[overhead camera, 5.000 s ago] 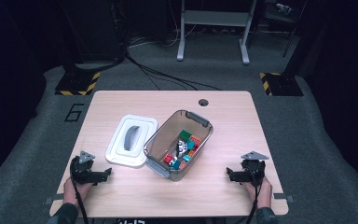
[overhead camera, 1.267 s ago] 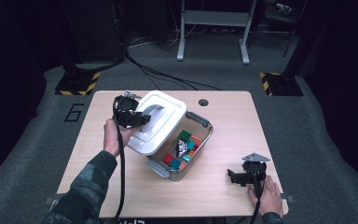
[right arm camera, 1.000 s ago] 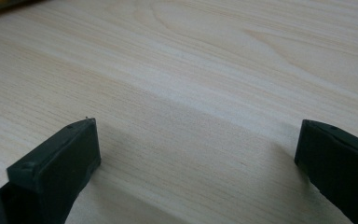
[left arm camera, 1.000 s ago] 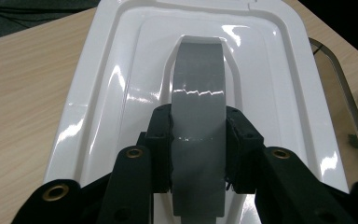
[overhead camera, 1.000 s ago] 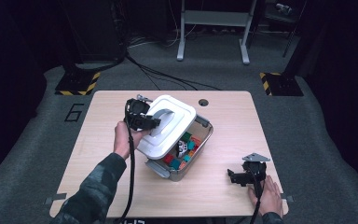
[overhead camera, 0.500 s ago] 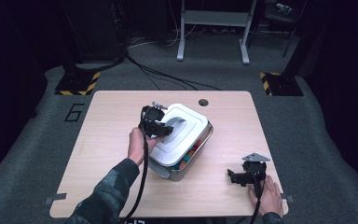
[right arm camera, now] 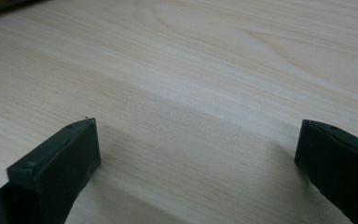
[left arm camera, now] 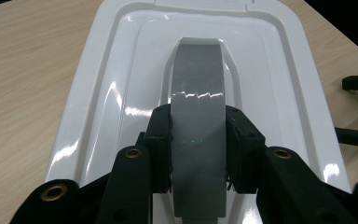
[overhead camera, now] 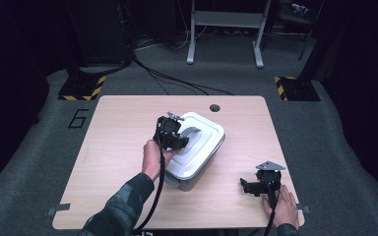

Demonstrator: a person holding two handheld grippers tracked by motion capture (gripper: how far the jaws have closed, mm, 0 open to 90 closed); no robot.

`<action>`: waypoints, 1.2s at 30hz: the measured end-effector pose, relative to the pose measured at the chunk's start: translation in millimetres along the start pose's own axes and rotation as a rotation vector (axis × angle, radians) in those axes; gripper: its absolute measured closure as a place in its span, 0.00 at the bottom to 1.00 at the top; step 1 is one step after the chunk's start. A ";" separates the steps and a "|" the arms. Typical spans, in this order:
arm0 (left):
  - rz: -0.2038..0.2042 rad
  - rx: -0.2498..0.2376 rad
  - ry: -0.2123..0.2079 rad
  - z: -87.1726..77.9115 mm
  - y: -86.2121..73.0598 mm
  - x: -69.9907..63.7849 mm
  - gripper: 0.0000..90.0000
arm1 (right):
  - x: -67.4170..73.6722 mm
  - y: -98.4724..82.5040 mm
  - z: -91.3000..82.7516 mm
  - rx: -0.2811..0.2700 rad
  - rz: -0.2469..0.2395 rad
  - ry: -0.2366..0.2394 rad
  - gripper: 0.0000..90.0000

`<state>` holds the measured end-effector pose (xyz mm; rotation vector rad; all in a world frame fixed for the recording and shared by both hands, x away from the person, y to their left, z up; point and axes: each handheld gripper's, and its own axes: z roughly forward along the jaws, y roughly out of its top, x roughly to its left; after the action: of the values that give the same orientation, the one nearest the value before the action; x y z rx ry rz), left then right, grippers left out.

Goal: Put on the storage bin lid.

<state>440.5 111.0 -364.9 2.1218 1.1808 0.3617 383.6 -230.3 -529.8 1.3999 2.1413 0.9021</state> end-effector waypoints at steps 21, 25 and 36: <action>0.064 0.012 -0.006 -6.9 -2.2 -7.7 0.40 | 0.0 0.0 0.0 0.000 0.000 0.000 0.00; 0.078 0.005 -0.017 -17.7 -3.0 -1.3 0.28 | -0.1 0.0 0.0 0.000 -0.001 0.000 0.00; 0.041 -0.040 0.008 -55.4 -21.6 36.4 0.10 | 0.0 0.0 0.0 0.000 0.000 0.000 0.00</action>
<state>417.3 172.4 -341.6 2.1145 1.1264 0.4091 383.6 -230.3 -529.7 1.3999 2.1417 0.9023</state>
